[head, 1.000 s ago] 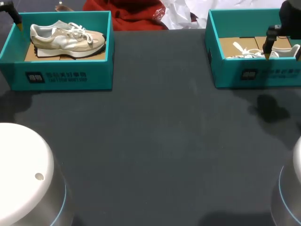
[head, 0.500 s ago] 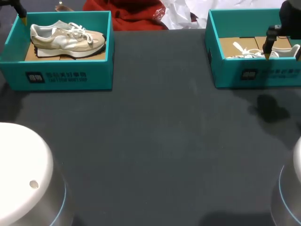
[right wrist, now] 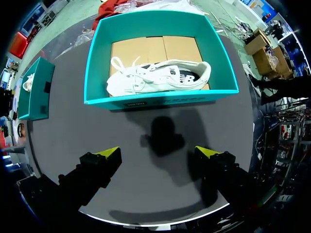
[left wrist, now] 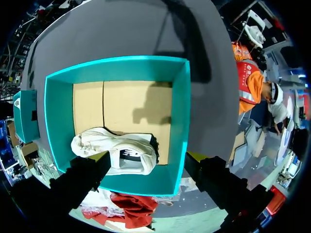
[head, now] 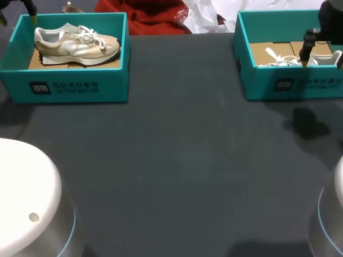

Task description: Take the shoe out of the shoebox, open the shoe tongue, remove and reinsert the insole, then place the shoe into the shoebox

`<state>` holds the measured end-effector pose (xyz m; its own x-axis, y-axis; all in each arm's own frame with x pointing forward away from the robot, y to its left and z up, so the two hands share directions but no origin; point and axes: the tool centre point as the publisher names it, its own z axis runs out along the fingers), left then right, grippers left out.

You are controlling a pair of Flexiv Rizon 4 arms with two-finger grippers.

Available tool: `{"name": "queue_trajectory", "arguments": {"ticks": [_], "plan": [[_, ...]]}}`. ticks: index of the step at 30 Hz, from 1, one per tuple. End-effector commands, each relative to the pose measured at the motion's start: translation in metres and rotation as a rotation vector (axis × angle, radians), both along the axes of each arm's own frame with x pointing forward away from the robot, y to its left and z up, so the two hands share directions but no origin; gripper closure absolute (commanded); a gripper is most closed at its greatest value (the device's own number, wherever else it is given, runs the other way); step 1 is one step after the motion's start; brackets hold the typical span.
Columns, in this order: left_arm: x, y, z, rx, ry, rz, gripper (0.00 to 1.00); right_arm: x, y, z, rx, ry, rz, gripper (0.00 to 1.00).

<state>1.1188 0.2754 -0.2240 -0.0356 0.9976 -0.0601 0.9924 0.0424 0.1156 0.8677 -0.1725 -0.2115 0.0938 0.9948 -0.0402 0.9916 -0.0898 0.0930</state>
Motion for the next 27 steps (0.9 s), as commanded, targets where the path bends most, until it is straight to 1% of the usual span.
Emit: {"name": "queue_trajectory", "arguments": {"ticks": [1, 2, 4, 6, 15, 17, 18, 23, 24, 25, 27], "plan": [[0.025, -0.002, -0.022, 0.014, 0.017, -0.009, 0.0, -0.001, 0.0, 0.0, -0.001, -0.002, 0.0, 0.0], [0.028, -0.002, -0.025, 0.005, 0.033, -0.021, 0.0, -0.001, 0.0, 0.0, -0.001, -0.002, 0.0, 0.0], [0.035, -0.003, -0.033, 0.035, 0.036, -0.009, 0.0, -0.001, 0.0, 0.0, -0.001, -0.002, 0.0, 0.0], [0.04, -0.004, -0.039, 0.034, 0.046, -0.01, 0.0, -0.001, 0.0, 0.0, -0.001, -0.002, 0.0, 0.0], [0.055, -0.003, -0.062, 0.035, 0.059, -0.002, 0.0, -0.001, 0.0, 0.0, -0.001, -0.002, 0.0, 0.0], [0.059, -0.004, -0.067, 0.037, 0.054, 0.001, 0.06, -0.001, 0.0, 0.0, -0.001, -0.002, 0.0, 0.0], [0.061, -0.004, -0.069, 0.037, 0.053, 0.001, 0.06, -0.001, 0.0, 0.0, -0.001, -0.002, 0.0, 0.0], [0.068, -0.005, -0.082, 0.059, 0.065, 0.013, 0.15, -0.001, 0.0, 0.0, -0.001, -0.002, 0.0, 0.0], [0.068, -0.005, -0.084, 0.056, 0.068, 0.011, 0.21, -0.001, 0.0, 0.0, -0.001, -0.002, 0.0, 0.0], [0.069, -0.005, -0.086, 0.057, 0.07, 0.011, 0.25, -0.001, 0.0, 0.0, -0.001, -0.002, 0.0, 0.0], [0.069, -0.005, -0.091, 0.064, 0.075, 0.01, 0.25, -0.001, 0.0, 0.0, -0.001, -0.002, 0.0, 0.0]]}}
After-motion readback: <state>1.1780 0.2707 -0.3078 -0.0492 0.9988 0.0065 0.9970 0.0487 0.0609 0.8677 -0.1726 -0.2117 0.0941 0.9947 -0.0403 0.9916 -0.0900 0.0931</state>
